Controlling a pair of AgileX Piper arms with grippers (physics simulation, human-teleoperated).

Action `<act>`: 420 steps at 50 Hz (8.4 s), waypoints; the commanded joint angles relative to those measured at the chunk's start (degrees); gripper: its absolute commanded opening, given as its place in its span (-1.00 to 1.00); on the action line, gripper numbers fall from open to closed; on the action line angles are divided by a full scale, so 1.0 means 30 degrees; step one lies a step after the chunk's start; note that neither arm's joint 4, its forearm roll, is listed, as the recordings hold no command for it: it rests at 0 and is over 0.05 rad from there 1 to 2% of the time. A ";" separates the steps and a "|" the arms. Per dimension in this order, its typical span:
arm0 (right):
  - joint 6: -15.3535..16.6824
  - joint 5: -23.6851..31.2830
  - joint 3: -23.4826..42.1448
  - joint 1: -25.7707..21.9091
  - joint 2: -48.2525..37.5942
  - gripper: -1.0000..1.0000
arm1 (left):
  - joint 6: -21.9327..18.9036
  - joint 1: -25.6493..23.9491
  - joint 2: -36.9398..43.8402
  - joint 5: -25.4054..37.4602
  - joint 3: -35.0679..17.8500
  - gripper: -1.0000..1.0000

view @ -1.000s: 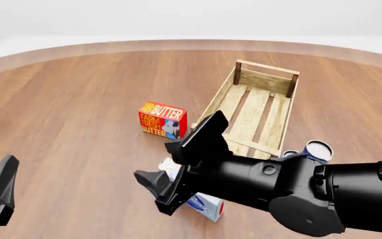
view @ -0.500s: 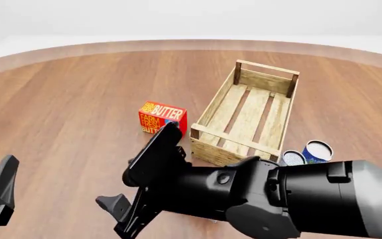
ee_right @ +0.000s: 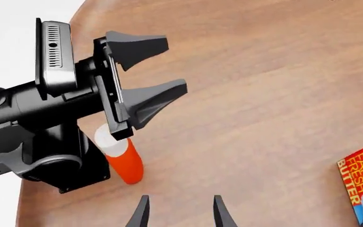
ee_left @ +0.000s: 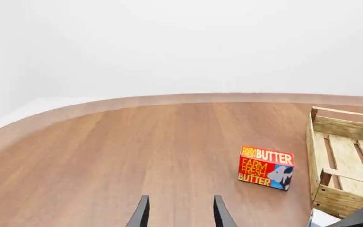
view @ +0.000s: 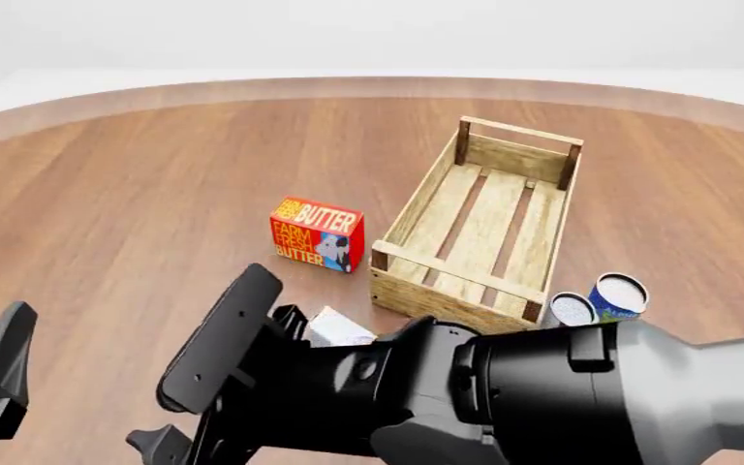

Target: Pick up the ketchup, and put it in the wooden tray.

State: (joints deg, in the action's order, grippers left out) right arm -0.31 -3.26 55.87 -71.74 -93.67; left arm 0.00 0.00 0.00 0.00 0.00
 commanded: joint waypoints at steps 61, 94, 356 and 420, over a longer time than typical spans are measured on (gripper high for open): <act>0.2678 0.4654 0.8292 -0.3311 -0.7838 1.00 | 0.0000 0.0000 0.0000 0.0000 0.0000 1.00; 0.2731 0.3718 0.8747 -0.2988 -0.9701 1.00 | 0.0000 0.0000 0.0000 0.0000 0.0000 1.00; 0.2888 0.4176 0.4086 1.9217 -0.5053 -1.00 | 0.0000 0.0000 0.0000 0.0000 0.0000 1.00; 0.3257 0.2775 0.3088 1.9408 -0.4419 1.00 | 0.0000 0.0000 0.0000 0.0000 0.0000 1.00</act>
State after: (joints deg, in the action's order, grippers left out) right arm 9.02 5.84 65.91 -13.46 -108.65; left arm 0.00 0.00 0.00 0.00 0.00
